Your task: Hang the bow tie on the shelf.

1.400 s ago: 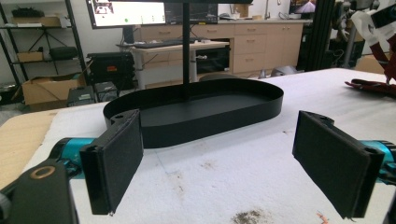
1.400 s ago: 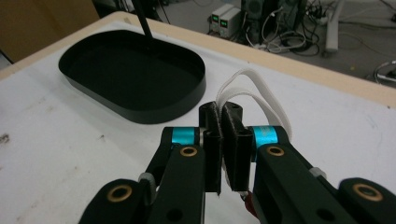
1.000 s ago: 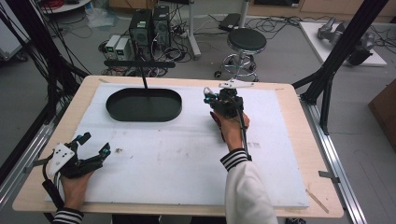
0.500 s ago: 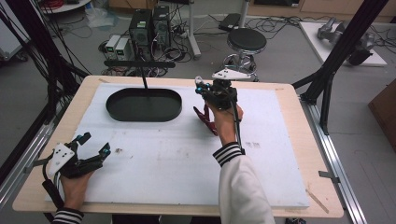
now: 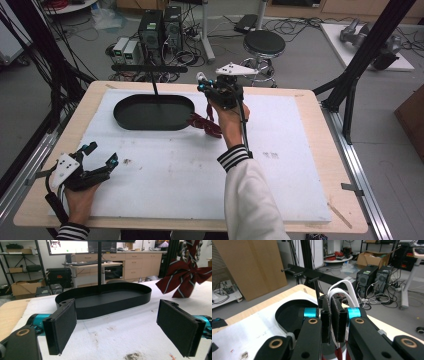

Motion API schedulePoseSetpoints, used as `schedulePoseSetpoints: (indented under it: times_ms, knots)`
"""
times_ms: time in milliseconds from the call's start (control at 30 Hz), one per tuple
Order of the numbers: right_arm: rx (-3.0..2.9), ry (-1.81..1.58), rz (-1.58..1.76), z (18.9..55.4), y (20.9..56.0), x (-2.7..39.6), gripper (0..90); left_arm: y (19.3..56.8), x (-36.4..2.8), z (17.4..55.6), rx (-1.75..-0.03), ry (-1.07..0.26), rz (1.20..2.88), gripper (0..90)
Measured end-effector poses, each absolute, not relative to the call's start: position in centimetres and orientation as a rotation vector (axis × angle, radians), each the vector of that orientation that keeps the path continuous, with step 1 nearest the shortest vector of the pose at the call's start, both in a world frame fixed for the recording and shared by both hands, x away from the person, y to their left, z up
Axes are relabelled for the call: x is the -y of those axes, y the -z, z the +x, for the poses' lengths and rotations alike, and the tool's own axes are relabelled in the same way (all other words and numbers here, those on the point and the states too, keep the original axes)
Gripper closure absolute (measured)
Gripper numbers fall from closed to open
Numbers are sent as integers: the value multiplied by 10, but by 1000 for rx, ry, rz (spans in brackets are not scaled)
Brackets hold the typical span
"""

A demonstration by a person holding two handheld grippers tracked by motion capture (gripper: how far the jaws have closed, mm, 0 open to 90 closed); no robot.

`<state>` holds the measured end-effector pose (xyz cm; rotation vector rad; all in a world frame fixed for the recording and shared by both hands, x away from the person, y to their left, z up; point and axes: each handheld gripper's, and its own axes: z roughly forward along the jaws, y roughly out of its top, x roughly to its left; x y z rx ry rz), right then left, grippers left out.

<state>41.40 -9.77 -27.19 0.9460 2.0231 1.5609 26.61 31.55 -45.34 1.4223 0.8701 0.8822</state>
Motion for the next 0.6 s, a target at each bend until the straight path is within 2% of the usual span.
schedulePoseSetpoints:
  times_ms: [600]
  knots:
    - [-1976, -1633, 912, 434, 249, 62, 867, 453, -316, 266, -870, -879, 1422, 167]
